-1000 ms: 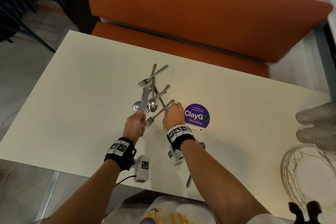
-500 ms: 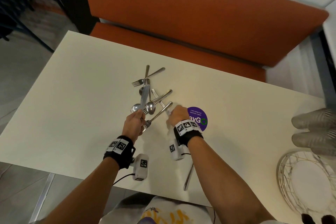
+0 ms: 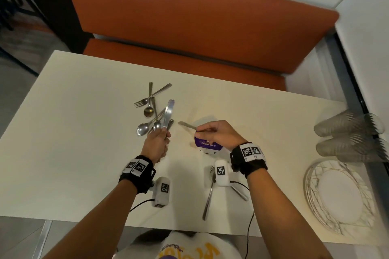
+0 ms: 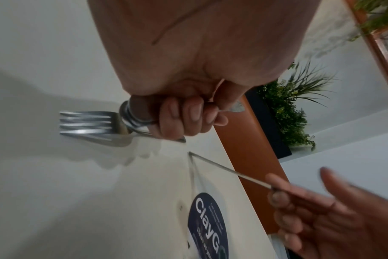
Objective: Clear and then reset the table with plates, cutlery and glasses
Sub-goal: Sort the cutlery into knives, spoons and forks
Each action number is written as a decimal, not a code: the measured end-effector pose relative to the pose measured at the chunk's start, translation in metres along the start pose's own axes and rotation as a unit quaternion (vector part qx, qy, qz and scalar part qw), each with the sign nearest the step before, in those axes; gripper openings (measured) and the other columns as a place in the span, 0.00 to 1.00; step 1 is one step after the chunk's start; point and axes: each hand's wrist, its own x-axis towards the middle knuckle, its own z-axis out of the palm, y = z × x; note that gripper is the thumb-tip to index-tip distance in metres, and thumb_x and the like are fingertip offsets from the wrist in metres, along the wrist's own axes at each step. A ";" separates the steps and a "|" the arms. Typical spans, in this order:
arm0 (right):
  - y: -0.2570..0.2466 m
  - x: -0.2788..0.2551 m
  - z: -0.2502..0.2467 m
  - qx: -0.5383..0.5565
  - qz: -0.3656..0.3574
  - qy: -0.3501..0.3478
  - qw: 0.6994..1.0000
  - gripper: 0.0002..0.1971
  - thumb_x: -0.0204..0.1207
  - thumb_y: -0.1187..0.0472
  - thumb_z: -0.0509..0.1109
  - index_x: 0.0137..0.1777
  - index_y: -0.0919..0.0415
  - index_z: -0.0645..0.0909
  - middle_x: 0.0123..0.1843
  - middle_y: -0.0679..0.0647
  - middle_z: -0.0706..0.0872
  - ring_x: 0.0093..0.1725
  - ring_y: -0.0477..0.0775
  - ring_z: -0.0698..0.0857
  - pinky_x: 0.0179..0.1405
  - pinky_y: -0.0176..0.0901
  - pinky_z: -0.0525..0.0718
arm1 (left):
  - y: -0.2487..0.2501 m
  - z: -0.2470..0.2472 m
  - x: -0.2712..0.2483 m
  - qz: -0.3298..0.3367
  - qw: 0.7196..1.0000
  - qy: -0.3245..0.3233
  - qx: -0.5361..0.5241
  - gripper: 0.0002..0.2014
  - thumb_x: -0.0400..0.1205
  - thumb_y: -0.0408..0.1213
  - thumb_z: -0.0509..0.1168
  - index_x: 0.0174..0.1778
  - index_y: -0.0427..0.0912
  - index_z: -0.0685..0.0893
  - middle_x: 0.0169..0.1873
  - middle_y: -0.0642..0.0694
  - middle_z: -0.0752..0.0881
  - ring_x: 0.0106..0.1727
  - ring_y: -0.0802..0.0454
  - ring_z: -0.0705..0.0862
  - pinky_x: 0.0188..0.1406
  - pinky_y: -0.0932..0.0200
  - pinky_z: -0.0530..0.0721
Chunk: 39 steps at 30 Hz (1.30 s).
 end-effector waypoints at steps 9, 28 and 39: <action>-0.009 -0.030 -0.020 -0.040 -0.109 0.093 0.989 0.08 0.79 0.48 0.76 0.41 0.49 0.90 0.39 0.44 0.91 0.38 0.43 0.89 0.38 0.37 0.86 | 0.013 0.035 -0.015 0.083 0.993 -0.037 0.073 0.16 0.95 0.39 0.50 0.43 0.40 0.75 0.31 0.42 0.79 0.29 0.48 0.78 0.15 0.67 0.71; 0.003 -0.042 -0.006 0.061 -0.112 0.306 0.944 0.14 0.71 0.53 0.84 0.47 0.58 0.83 0.35 0.53 0.92 0.29 0.51 0.91 0.37 0.49 0.92 | 0.007 0.086 -0.057 0.014 0.972 -0.226 -0.065 0.15 0.91 0.44 0.53 0.51 0.38 0.80 0.30 0.42 0.77 0.23 0.47 0.71 0.23 0.58 0.70; 0.004 -0.048 -0.016 0.015 -0.096 0.239 0.966 0.18 0.82 0.46 0.71 0.68 0.50 0.80 0.49 0.53 0.92 0.39 0.51 0.92 0.37 0.44 0.92 | 0.005 0.085 -0.057 -0.053 0.970 -0.227 -0.071 0.16 0.90 0.46 0.55 0.39 0.45 0.78 0.25 0.50 0.65 0.20 0.56 0.59 0.15 0.63 0.56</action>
